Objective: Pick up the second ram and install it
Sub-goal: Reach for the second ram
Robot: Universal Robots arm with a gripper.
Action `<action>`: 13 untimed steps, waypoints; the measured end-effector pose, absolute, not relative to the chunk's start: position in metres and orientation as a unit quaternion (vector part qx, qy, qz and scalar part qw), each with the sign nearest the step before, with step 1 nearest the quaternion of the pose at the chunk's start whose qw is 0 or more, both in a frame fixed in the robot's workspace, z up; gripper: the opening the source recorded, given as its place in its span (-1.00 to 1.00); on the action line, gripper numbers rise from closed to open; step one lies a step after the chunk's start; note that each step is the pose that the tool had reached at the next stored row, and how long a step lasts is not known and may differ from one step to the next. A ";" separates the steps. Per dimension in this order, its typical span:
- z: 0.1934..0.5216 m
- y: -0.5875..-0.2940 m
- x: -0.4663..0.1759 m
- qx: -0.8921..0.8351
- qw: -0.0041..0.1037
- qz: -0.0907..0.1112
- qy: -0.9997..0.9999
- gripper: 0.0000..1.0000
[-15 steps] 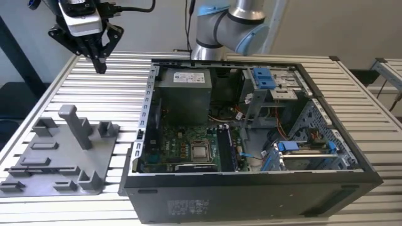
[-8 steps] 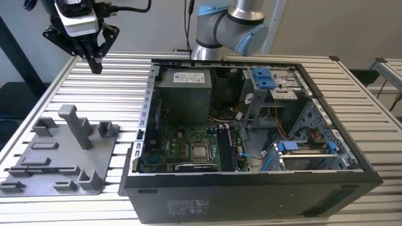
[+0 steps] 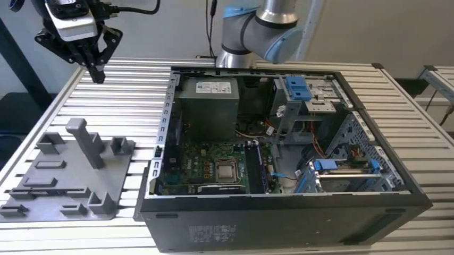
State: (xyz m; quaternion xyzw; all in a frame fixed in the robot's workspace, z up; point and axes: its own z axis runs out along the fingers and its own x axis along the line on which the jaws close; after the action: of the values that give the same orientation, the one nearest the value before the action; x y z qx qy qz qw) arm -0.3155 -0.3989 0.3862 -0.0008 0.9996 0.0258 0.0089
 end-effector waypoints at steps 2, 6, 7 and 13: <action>0.386 -0.399 -0.321 -0.002 0.009 0.026 1.000 -0.79; 0.386 -0.399 -0.332 -0.004 0.009 0.026 1.000 -0.79; 0.386 -0.399 -0.335 -0.004 0.009 0.026 1.000 -0.79; 0.385 -0.399 -0.351 -0.006 0.009 0.026 1.000 -0.79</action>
State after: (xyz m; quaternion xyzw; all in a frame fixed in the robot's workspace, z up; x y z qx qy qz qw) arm -0.3512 -0.3989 0.3849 -0.0056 0.9996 0.0259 0.0088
